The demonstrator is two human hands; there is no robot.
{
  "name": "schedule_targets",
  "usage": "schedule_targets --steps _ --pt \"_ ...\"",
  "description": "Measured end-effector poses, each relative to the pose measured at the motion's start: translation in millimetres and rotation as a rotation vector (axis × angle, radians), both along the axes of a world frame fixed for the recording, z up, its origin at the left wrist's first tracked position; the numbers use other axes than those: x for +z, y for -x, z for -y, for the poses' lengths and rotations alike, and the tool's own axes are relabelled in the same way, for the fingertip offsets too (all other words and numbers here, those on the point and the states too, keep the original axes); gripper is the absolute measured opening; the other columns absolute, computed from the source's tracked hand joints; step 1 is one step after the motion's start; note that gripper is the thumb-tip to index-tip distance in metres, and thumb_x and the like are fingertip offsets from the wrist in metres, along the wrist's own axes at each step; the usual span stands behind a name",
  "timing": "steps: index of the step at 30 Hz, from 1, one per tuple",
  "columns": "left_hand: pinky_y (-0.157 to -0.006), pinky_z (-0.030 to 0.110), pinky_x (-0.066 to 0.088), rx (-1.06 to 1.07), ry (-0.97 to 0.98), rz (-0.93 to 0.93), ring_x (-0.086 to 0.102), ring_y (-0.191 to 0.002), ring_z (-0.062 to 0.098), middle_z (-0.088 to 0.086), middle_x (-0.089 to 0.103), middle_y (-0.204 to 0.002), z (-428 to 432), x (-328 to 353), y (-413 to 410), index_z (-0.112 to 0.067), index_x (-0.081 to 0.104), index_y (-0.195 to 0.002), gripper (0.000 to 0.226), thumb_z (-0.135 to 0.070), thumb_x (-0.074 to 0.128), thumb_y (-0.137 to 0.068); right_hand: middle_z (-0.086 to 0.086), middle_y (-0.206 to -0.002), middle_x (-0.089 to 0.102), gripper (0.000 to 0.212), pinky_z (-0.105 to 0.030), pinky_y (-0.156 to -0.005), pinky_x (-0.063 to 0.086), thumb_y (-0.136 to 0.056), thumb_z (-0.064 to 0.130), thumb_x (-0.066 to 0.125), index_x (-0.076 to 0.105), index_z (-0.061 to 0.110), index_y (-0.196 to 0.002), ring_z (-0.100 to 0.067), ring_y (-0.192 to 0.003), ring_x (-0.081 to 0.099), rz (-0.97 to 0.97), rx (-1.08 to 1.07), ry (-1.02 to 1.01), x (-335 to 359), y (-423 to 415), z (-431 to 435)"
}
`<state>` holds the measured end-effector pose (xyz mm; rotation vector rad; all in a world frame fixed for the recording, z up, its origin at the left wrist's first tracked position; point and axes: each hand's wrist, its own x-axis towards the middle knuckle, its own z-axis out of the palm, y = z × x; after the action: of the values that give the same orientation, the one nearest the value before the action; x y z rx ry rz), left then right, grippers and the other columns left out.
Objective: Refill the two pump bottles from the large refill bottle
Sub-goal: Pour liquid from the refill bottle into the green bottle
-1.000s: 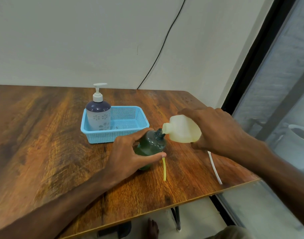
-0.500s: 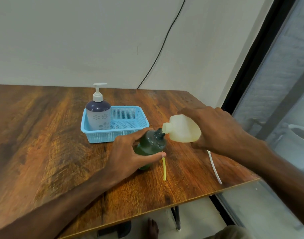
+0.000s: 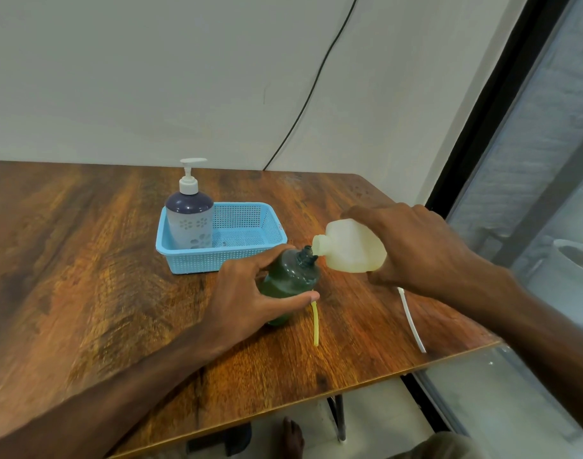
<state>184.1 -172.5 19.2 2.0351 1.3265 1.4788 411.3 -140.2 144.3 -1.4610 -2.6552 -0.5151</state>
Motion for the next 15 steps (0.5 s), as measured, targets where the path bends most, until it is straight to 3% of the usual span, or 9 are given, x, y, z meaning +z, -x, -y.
schedule_targets --steps 5,10,15 --pt "-0.09 0.004 0.048 0.001 -0.01 -0.001 0.055 -0.113 -0.022 -0.043 0.056 -0.113 0.4 1.0 -0.3 -0.057 0.053 -0.117 0.059 -0.06 0.085 -0.067 0.006 -0.149 0.048 0.091 -0.034 -0.106 0.042 -0.077 0.042 0.083 0.032 0.036 -0.152 -0.019 -0.136 0.044 0.006 -0.008 0.017 0.5 0.2 -0.9" --pt "-0.093 0.011 0.052 -0.004 -0.002 0.001 0.057 -0.116 -0.015 -0.035 0.06 -0.118 -2.4 -2.2 0.5 -0.043 0.058 -0.127 0.068 -0.063 0.084 -0.068 0.007 -0.149 0.048 0.091 -0.034 -0.106 0.041 -0.076 0.042 0.083 0.032 0.037 -0.152 -0.018 -0.136 0.044 0.002 -0.011 0.014 -0.2 0.0 -1.2" --pt "-0.093 0.009 0.05 -0.008 0.003 -0.005 0.058 -0.116 -0.014 -0.035 0.061 -0.118 -1.1 -1.9 0.8 -0.043 0.057 -0.127 0.068 -0.06 0.085 -0.067 0.006 -0.148 0.048 0.09 -0.033 -0.104 0.042 -0.077 0.04 0.083 0.032 0.037 -0.152 -0.019 -0.136 0.044 0.008 -0.009 0.013 2.4 2.1 1.0"
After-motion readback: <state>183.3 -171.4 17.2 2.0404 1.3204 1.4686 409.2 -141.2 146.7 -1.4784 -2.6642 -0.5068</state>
